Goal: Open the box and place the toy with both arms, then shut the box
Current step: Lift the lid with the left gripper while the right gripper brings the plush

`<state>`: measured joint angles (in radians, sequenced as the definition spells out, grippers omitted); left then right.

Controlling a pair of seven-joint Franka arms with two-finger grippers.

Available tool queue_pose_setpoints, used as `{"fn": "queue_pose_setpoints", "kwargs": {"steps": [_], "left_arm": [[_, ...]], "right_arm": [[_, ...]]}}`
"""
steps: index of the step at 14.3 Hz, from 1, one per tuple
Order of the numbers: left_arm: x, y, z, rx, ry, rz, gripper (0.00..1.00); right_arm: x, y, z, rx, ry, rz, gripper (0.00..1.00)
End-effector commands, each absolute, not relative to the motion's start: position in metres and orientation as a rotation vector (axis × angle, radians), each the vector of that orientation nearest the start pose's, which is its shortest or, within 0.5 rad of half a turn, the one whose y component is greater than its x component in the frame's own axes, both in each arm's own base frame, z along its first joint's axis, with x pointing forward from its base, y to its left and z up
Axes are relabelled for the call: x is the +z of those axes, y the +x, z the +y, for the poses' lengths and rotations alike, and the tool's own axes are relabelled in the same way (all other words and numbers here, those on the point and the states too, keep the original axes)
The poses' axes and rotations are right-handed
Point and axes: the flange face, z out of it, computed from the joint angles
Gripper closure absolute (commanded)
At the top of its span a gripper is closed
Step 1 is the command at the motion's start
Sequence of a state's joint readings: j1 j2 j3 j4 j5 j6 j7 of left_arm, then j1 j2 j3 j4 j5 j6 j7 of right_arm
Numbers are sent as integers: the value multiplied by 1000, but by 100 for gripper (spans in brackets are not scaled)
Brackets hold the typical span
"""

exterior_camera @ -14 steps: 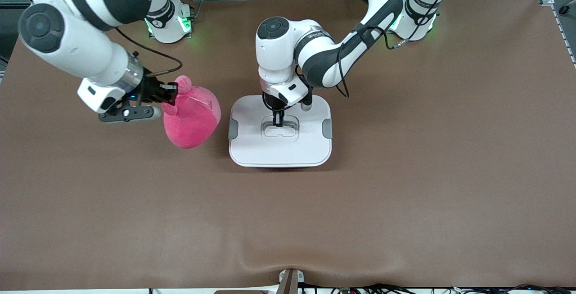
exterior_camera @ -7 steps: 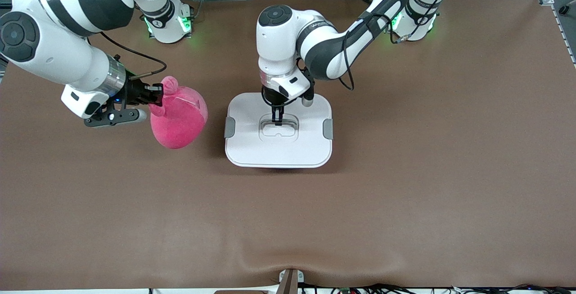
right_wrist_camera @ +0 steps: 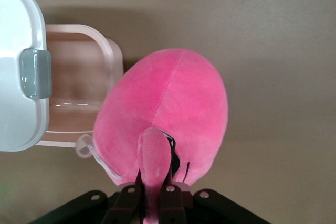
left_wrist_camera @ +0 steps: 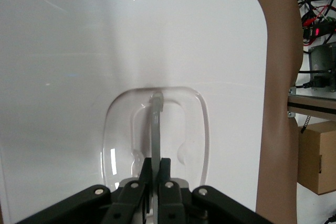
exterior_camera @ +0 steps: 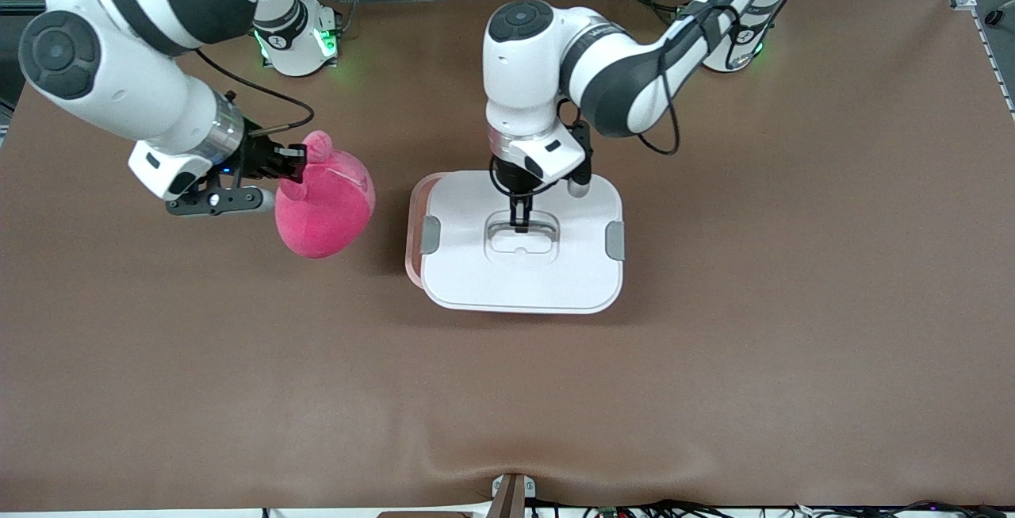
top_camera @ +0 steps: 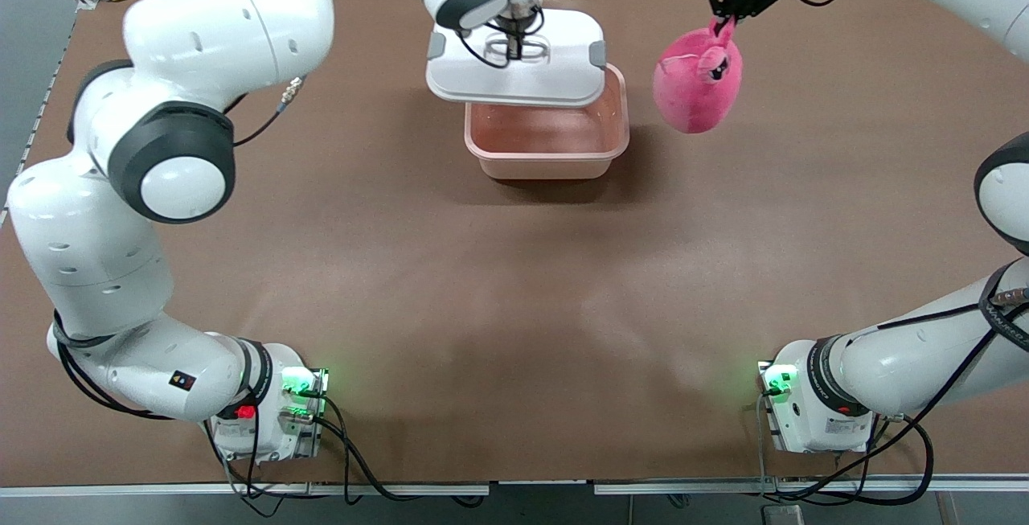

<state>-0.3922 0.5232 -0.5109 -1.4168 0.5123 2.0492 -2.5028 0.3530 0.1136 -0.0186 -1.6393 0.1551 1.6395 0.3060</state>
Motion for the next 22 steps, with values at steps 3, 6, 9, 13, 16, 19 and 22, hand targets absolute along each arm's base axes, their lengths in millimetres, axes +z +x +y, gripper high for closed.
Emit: {"fn": "queue_pose_setpoints", "kwargs": {"steps": [3, 6, 9, 13, 16, 19, 22], "left_arm": [[492, 529, -431, -279, -2500, -2168, 100], [516, 551, -386, -206, -2532, -2149, 100], [532, 568, -344, -105, -2562, -2120, 100], [545, 584, -305, 11, -2588, -2138, 100], [544, 592, -282, 86, -2560, -2155, 100], [560, 594, -258, 74, -2527, -2207, 100], [563, 595, -229, 119, -2552, -2114, 100]], "right_arm": [[534, 563, 303, 223, -3030, 164, 100], [528, 563, 346, 212, -3038, 101, 100], [533, 566, 371, 231, -3051, 45, 100], [527, 556, 400, 266, -3068, -38, 100], [521, 550, 411, 269, -3060, -246, 100], [511, 546, 421, 273, -3066, -385, 100], [497, 545, 428, 275, -3097, -407, 100]]}}
